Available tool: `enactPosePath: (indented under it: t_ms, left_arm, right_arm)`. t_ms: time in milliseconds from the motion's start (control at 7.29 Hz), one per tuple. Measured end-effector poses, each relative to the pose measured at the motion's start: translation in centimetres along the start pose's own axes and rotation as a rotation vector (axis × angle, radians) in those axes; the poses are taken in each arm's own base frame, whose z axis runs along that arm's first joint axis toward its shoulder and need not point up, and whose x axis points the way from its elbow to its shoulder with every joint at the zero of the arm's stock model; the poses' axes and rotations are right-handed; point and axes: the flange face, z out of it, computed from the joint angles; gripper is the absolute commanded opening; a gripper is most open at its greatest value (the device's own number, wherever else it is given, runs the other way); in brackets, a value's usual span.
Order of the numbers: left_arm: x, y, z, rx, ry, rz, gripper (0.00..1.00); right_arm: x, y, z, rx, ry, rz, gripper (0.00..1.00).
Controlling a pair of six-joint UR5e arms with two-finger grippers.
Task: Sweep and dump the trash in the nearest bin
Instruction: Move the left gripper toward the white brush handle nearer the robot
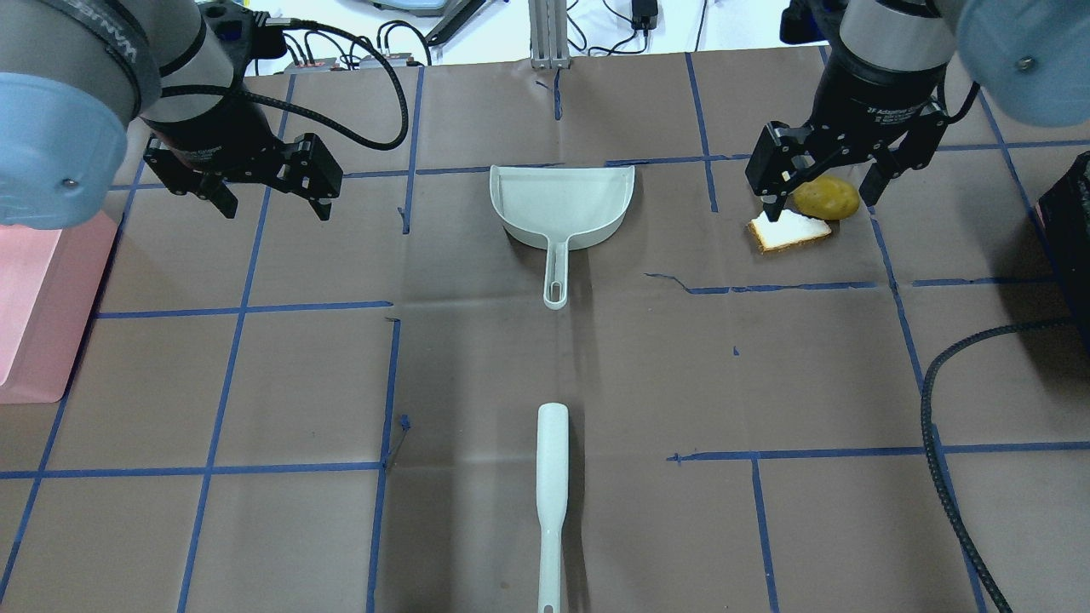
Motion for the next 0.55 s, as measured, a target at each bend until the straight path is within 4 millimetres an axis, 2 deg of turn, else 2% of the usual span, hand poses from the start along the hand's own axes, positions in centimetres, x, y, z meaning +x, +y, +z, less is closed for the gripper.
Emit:
enactPosePath:
  t_ms: [549]
  left_arm:
    - [0.05,0.29,0.52,-0.012,-0.001,0.001,1.00]
  right_arm:
    - [0.00,0.00,0.00,0.000,0.000,0.000,1.00]
